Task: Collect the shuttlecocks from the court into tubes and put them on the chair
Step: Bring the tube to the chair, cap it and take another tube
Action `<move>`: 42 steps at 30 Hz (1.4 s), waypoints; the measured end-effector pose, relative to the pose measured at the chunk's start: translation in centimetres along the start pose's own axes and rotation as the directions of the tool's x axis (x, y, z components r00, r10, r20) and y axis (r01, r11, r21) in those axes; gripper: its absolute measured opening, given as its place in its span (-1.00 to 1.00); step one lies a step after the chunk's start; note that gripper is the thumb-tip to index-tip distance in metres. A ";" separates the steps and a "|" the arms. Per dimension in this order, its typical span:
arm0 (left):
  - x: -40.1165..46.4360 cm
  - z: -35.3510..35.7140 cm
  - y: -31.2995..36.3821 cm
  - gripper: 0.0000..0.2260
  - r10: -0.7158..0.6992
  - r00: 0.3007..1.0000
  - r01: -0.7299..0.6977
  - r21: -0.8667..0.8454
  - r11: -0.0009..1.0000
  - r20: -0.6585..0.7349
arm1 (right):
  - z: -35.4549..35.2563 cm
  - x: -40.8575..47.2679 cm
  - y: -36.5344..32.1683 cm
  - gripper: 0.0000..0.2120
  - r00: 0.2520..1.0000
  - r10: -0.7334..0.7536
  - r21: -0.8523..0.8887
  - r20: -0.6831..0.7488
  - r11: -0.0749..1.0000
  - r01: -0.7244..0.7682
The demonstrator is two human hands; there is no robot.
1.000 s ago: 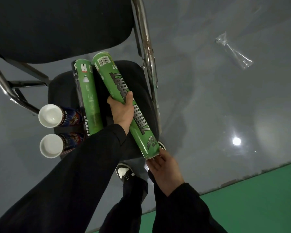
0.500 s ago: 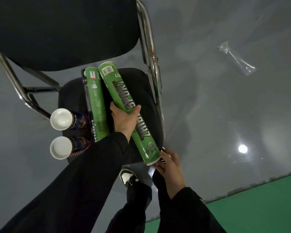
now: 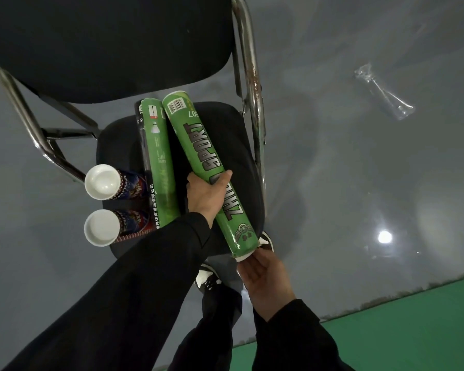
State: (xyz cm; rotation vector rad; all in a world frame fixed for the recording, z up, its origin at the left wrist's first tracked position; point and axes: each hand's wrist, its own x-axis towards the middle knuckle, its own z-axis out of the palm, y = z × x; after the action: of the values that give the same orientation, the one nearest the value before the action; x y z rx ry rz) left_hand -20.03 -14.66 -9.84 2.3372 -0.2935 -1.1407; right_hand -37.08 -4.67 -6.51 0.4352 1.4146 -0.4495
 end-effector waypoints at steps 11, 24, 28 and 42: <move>0.8 0.0 -1.1 -0.26 0.023 0.999 -0.024 0.023 0.999 0.038 | 2.1 0.7 1.5 -0.80 0.989 -0.025 0.180 0.146 0.984 -0.001; 0.9 -0.1 -0.5 -0.35 0.002 0.997 -0.004 0.024 1.000 0.076 | 0.8 -0.6 0.5 -0.66 0.991 0.036 0.030 0.128 0.999 -0.040; 0.8 -0.1 -0.6 -0.34 -0.001 0.998 0.000 0.008 1.000 0.069 | 0.4 -1.2 0.7 -0.69 0.989 -0.003 -0.022 0.150 1.000 0.007; 0.0 -0.2 0.1 -0.10 -0.008 1.000 0.009 -0.041 0.999 0.023 | 0.4 -1.9 0.4 -0.74 0.994 -0.042 -0.058 0.101 0.997 0.048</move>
State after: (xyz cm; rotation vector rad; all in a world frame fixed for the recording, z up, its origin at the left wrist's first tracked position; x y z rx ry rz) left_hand -19.88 -14.67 -9.67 2.2927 -0.2665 -1.1676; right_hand -36.72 -4.42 -4.61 0.3278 1.3396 -0.4577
